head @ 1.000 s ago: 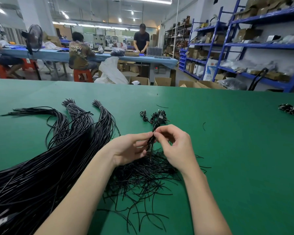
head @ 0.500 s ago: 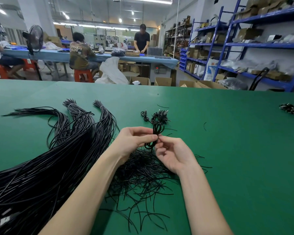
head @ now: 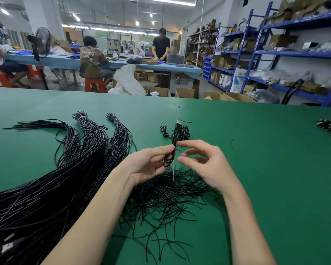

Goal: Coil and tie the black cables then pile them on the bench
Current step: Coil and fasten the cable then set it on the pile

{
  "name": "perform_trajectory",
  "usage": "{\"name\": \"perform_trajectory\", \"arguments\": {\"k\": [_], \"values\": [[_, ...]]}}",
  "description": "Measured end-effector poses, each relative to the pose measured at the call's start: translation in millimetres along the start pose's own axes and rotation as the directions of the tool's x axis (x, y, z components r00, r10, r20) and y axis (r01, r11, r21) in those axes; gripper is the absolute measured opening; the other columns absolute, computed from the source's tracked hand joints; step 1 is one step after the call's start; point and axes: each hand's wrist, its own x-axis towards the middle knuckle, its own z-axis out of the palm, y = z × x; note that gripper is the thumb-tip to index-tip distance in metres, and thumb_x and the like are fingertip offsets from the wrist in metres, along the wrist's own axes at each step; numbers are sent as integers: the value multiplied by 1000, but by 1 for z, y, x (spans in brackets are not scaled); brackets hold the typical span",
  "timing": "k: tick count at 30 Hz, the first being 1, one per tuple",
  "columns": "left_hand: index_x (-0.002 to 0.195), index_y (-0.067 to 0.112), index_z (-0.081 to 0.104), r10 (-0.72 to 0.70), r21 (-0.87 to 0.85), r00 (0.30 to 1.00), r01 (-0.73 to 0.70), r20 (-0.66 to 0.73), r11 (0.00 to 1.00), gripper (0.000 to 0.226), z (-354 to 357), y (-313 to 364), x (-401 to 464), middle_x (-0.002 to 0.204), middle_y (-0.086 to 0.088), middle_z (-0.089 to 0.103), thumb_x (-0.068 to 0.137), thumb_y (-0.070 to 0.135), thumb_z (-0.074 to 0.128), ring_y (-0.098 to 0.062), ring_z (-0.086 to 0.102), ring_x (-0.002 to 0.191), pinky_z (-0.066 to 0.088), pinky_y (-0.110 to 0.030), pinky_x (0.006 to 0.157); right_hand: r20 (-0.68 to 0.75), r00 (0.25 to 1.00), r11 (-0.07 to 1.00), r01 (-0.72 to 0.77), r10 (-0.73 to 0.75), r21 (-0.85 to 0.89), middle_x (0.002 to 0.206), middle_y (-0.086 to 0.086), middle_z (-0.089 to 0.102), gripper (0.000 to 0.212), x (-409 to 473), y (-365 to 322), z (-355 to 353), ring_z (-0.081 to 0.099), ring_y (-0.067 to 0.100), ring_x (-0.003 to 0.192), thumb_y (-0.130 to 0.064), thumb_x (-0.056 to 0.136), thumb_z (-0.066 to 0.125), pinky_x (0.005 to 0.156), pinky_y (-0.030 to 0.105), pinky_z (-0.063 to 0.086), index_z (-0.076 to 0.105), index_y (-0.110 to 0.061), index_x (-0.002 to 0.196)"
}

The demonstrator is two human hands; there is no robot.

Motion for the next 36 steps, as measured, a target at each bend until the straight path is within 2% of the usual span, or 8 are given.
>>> {"name": "perform_trajectory", "arguments": {"k": [7,11,17,22,24,28,32,36], "values": [[72,15,82,36,96,999,-36,-1,995,8,2,1,0,74,-1,71,64,16,81,-7,63,59,54,-17,55,-227,959,983,146,-169,-115,95,-14,75,14,3,0,13,72,11,85,-14,83,85,74,21,58,83,-24,92],[85,11,82,132,142,991,-132,10,981,19,-2,0,2,86,-5,75,66,15,81,-8,68,68,57,-19,69,-266,945,970,141,-191,-196,84,-13,75,7,5,-2,20,70,8,80,-14,84,83,68,19,54,83,-21,82],[99,9,76,325,412,945,-284,-32,866,41,-3,-2,0,90,-2,78,63,25,87,-3,71,78,50,-10,65,-173,938,951,-280,300,130,72,-4,77,12,8,-3,19,66,4,66,-16,84,83,65,17,51,81,-19,73],[96,12,78,320,482,947,-261,-41,836,26,-1,0,2,83,1,78,73,21,86,0,66,65,48,-11,60,135,814,623,-528,565,576,72,7,72,7,8,-5,13,64,11,61,-4,86,76,58,17,55,77,2,87],[102,4,76,232,376,972,-201,-40,905,26,-1,0,3,88,-7,77,78,14,82,-7,68,68,53,-15,64,156,837,660,-515,524,547,76,5,73,7,5,-4,12,67,10,65,-8,89,75,61,18,56,76,-1,91],[105,4,76,133,289,989,-108,-68,951,32,-2,-3,2,85,-6,74,75,15,80,-10,63,68,52,-20,67,-32,963,956,-261,267,134,91,-2,79,13,2,-5,9,73,11,79,-12,85,82,67,21,56,77,-16,97],[99,10,77,73,241,995,-56,-64,969,38,-2,-2,1,78,-1,71,63,23,81,-10,60,66,46,-22,70,35,992,992,-120,119,27,98,-9,79,22,-1,-7,5,74,10,84,-6,88,77,73,21,57,80,-25,98],[78,13,82,30,150,999,-23,-42,988,18,-2,-2,4,79,-3,74,61,19,83,-9,64,66,54,-19,65,-75,997,997,-30,25,-74,89,-14,78,20,0,-8,8,72,5,81,-11,83,84,70,18,56,80,-29,90]]}}
